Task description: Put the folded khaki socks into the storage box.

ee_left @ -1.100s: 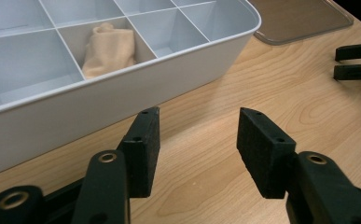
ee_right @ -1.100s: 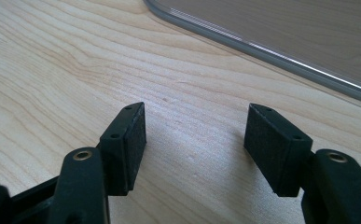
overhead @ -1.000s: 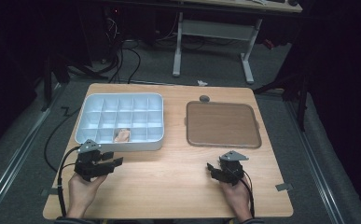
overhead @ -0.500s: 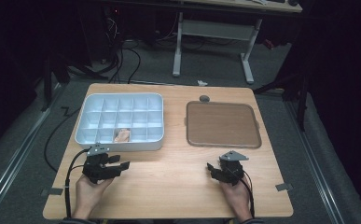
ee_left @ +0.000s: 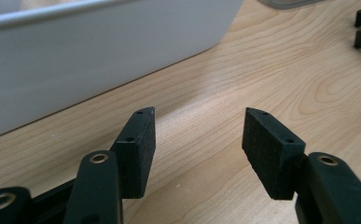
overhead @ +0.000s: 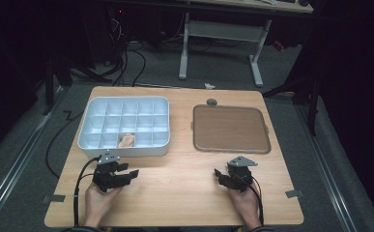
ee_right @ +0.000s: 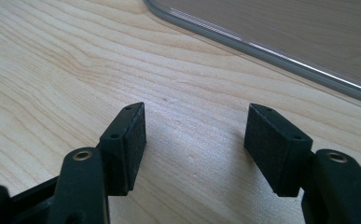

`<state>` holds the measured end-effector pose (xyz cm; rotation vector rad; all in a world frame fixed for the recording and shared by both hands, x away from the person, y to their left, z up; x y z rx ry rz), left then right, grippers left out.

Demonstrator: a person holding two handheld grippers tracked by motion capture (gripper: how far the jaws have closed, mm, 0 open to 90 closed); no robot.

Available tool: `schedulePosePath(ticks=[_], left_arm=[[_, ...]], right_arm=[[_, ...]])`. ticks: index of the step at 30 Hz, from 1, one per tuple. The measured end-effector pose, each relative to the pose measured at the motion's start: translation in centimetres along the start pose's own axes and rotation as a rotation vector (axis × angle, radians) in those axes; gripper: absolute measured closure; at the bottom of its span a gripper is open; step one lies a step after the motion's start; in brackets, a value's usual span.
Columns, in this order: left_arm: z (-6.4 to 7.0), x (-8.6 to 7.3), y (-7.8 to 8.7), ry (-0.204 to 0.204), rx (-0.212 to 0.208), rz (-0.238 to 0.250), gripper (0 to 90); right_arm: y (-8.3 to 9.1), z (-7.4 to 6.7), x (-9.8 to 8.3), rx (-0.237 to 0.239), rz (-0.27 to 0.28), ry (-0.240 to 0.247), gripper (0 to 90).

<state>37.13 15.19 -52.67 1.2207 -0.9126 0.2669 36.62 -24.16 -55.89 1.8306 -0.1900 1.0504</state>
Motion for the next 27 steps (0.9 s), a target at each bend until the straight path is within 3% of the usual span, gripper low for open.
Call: schedulePosePath(ticks=[14, 17, 27], left_arm=[[0.2, -0.9, -2.2, -0.009, 0.030, -0.007, 44.5], [0.2, -1.0, -2.5, -0.026, 0.050, -0.013, 43.9], [-0.2, -1.0, -3.2, -0.028, 0.096, -0.006, 44.0]], right_arm=[[0.0, 0.0, 0.0, 0.000, 0.000, 0.000, 38.5], [0.0, 0.0, 0.0, 0.000, 0.000, 0.002, 38.5], [0.0, 0.0, 0.0, 0.000, 0.000, 0.000, 38.5]])
Point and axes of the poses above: each handheld gripper's, and its own axes: y roughly backward along the jaws, x roughly out of its top, z roughly to its right, the point moved 4 cm from there along -y, roughly forward along the jaws, and after that the axes turned 14 degrees about x, right-handed, at the moved point
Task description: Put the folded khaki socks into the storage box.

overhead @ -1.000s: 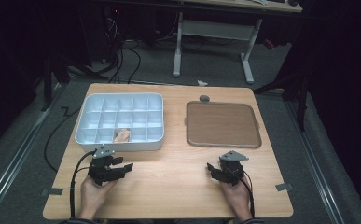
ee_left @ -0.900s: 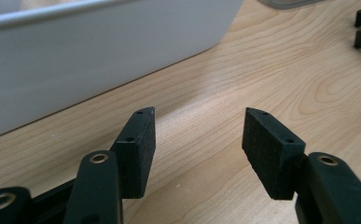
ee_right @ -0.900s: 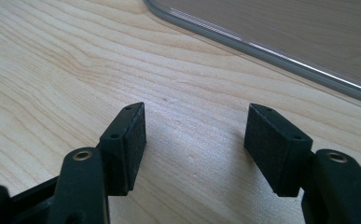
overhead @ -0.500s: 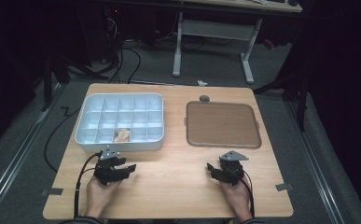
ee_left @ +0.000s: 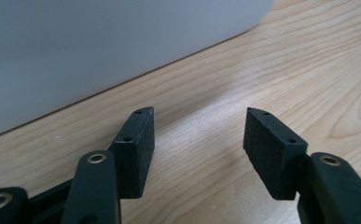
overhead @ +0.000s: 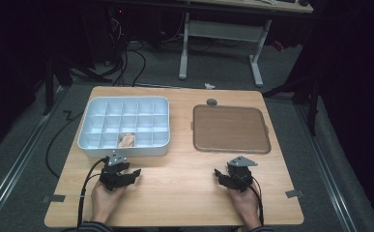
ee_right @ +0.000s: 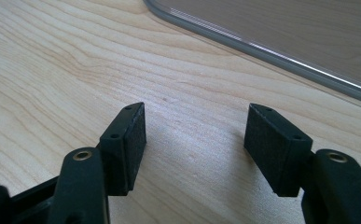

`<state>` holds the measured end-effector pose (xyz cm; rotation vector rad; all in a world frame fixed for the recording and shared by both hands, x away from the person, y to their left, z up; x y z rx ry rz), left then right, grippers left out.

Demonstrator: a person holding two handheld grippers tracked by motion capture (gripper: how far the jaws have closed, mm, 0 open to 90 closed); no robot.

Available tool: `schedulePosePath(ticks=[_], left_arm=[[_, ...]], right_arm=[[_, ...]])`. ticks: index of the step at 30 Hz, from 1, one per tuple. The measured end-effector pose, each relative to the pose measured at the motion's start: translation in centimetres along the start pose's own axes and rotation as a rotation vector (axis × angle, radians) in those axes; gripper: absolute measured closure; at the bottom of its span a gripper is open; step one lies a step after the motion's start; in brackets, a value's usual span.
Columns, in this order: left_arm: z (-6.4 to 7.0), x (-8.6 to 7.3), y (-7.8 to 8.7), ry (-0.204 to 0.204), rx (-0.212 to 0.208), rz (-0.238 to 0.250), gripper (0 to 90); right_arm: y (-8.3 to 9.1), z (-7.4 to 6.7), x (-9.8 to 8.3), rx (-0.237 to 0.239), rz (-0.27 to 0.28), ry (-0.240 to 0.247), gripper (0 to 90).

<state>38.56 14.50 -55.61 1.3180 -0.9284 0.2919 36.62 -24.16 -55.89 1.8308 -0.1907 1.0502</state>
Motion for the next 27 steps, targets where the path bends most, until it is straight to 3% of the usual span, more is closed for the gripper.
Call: schedulePosePath(ticks=[8, 12, 15, 27], left_arm=[[-0.22, 0.06, -0.46, -0.003, 0.025, 0.025, 43.2], [0.03, -0.07, -0.83, -0.054, 0.057, 0.063, 39.7], [0.25, -0.09, -0.86, -0.080, 0.077, 0.061, 39.2], [0.22, -0.10, -0.85, -0.075, 0.070, 0.057, 35.9]], right_arm=[[0.00, 0.00, 0.00, 0.000, 0.000, 0.000, 38.5], [0.00, -0.01, 0.00, 0.000, 0.000, 0.000, 38.5], [0.00, 0.00, 0.00, 0.000, 0.000, 0.001, 38.5], [0.00, 0.00, -0.01, 0.000, 0.000, 0.001, 38.5]])
Point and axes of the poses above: each handheld gripper's, and its own axes: y roughly backward along the jaws, x roughly out of its top, z roughly to its right, the point moved 4 cm from there along -y, roughly forward along the jaws, and after that the axes turned 14 degrees about x, right-handed, at the moved point
